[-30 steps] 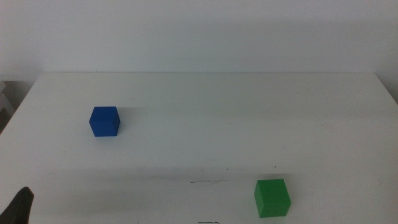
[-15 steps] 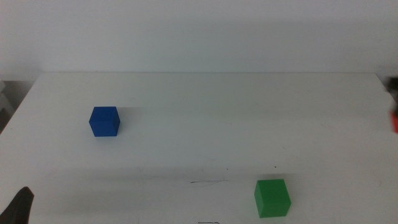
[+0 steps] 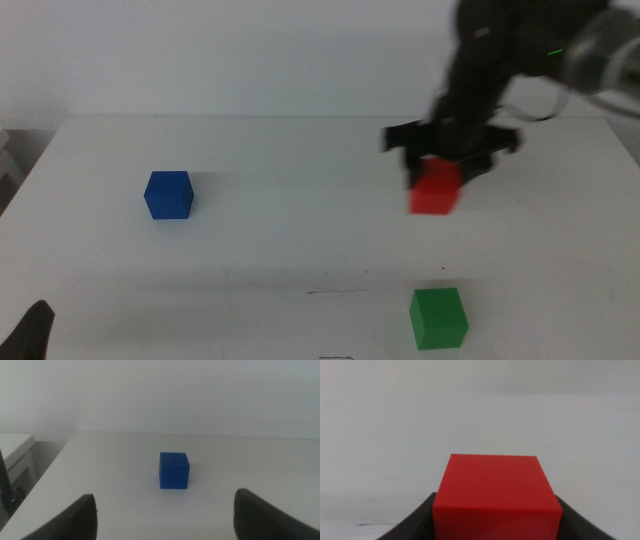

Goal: Stack red cubes first, then green, then blue cubes in a specific spot.

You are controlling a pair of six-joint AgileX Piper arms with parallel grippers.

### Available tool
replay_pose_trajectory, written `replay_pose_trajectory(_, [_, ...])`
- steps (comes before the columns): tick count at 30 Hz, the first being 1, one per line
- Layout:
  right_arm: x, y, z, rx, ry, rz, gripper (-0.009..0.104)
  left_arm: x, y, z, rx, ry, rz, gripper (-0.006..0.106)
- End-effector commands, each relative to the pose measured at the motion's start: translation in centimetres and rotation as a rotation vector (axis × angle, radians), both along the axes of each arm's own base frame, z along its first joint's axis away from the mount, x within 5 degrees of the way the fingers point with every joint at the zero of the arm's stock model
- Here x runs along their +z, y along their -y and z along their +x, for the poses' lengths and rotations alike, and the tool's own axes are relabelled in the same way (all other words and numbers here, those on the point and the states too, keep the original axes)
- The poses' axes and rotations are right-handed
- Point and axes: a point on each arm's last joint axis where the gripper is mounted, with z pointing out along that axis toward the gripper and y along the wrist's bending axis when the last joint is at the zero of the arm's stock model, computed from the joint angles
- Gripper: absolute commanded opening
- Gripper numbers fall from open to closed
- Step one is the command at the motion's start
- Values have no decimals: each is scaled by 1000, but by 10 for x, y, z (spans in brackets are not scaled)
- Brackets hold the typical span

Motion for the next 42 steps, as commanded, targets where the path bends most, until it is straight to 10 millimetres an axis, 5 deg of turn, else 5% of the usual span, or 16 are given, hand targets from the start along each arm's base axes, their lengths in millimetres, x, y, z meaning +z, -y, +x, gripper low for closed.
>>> replay_pose_trajectory(1, [24, -19, -14, -8, 5, 29, -1, 9, -1, -2, 8, 102, -18, 93])
replay_pose_trajectory(6, [5, -61, -17, 13, -51, 79, -1, 9, -1, -2, 8, 102, -18, 93])
replay_pose_trajectory(13, [-19, -95, -26, 18, -111, 97, -1, 9, -1, -2, 8, 102, -18, 93])
replay_pose_trajectory(21, [-44, -107, -24, 6, -146, 79, -1, 9, -1, -2, 8, 102, -18, 93])
replay_pose_trajectory(42, [-61, -115, -14, 5, -91, 103, -1, 9, -1, -2, 8, 102, -18, 93])
